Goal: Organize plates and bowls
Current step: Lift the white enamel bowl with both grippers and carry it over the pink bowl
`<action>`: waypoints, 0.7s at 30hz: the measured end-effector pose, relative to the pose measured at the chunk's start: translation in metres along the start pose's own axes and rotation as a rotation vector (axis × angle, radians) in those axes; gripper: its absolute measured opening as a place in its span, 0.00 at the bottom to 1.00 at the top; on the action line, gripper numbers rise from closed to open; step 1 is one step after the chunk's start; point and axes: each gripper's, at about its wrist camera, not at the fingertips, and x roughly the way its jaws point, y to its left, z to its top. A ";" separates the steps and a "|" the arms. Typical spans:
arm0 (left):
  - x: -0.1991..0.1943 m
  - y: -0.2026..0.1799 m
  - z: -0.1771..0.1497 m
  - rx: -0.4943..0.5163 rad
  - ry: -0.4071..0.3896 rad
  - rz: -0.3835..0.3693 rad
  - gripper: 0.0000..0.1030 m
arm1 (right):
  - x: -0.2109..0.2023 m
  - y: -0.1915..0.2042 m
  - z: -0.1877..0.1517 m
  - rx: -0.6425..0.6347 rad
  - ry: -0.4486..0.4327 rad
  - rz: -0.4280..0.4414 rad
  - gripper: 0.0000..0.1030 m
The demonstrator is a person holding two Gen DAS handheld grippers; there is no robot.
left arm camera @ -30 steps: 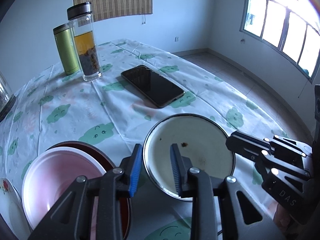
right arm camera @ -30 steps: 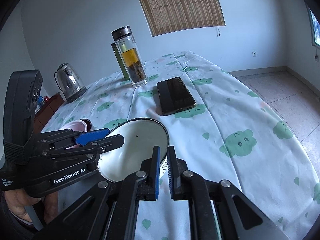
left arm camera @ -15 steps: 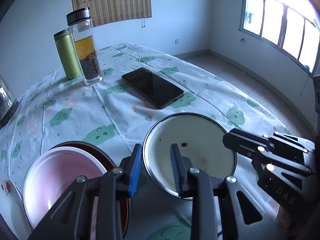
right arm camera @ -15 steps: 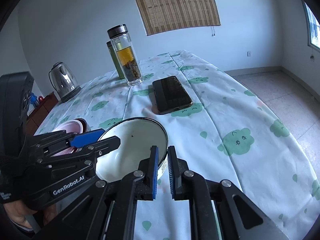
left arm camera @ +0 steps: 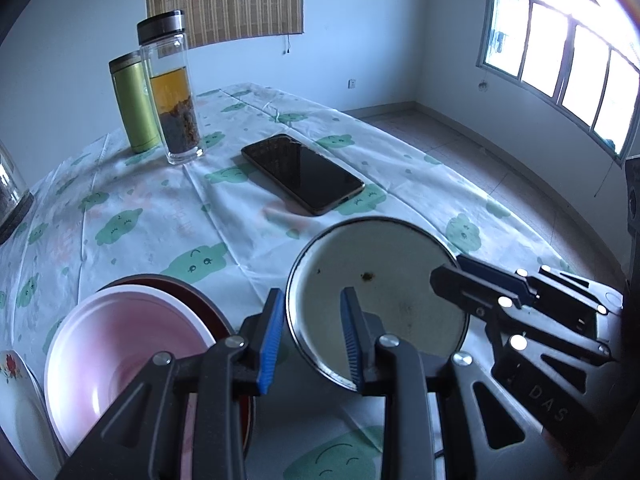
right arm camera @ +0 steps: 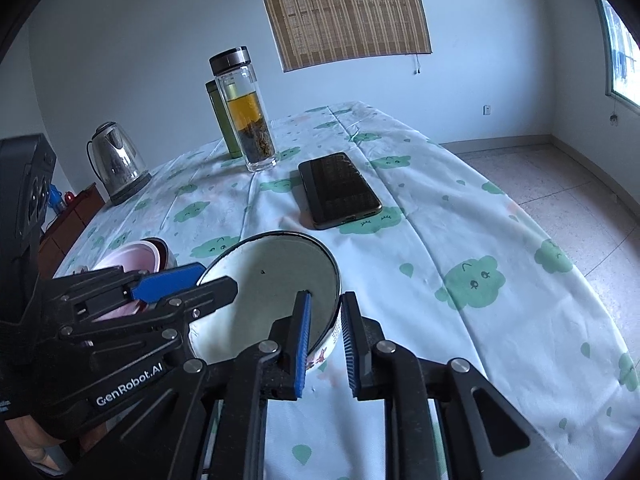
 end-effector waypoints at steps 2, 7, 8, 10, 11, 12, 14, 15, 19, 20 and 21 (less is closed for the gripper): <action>-0.002 0.001 0.000 -0.012 0.000 -0.006 0.26 | -0.004 0.002 0.003 -0.001 -0.008 0.005 0.17; -0.016 0.008 0.001 -0.048 -0.024 -0.010 0.26 | -0.014 0.009 0.011 -0.010 -0.024 0.030 0.17; -0.021 0.011 0.002 -0.056 -0.036 -0.011 0.26 | -0.016 0.011 0.012 -0.013 -0.028 0.036 0.17; -0.032 0.015 0.003 -0.065 -0.061 -0.009 0.26 | -0.021 0.016 0.014 -0.017 -0.035 0.053 0.17; -0.037 0.016 0.004 -0.069 -0.069 -0.010 0.26 | -0.023 0.017 0.015 -0.018 -0.037 0.060 0.17; -0.042 0.018 0.005 -0.073 -0.079 -0.014 0.26 | -0.025 0.020 0.016 -0.023 -0.039 0.065 0.17; -0.053 0.022 0.005 -0.081 -0.102 -0.014 0.26 | -0.029 0.025 0.017 -0.030 -0.046 0.077 0.17; -0.058 0.024 0.005 -0.084 -0.114 -0.012 0.26 | -0.031 0.027 0.018 -0.033 -0.049 0.084 0.17; -0.075 0.033 0.007 -0.096 -0.151 -0.008 0.26 | -0.039 0.039 0.021 -0.051 -0.058 0.107 0.17; -0.079 0.036 0.008 -0.098 -0.159 -0.007 0.26 | -0.041 0.041 0.022 -0.052 -0.060 0.114 0.17; -0.082 0.038 0.008 -0.100 -0.165 -0.007 0.26 | -0.042 0.044 0.023 -0.053 -0.061 0.121 0.17</action>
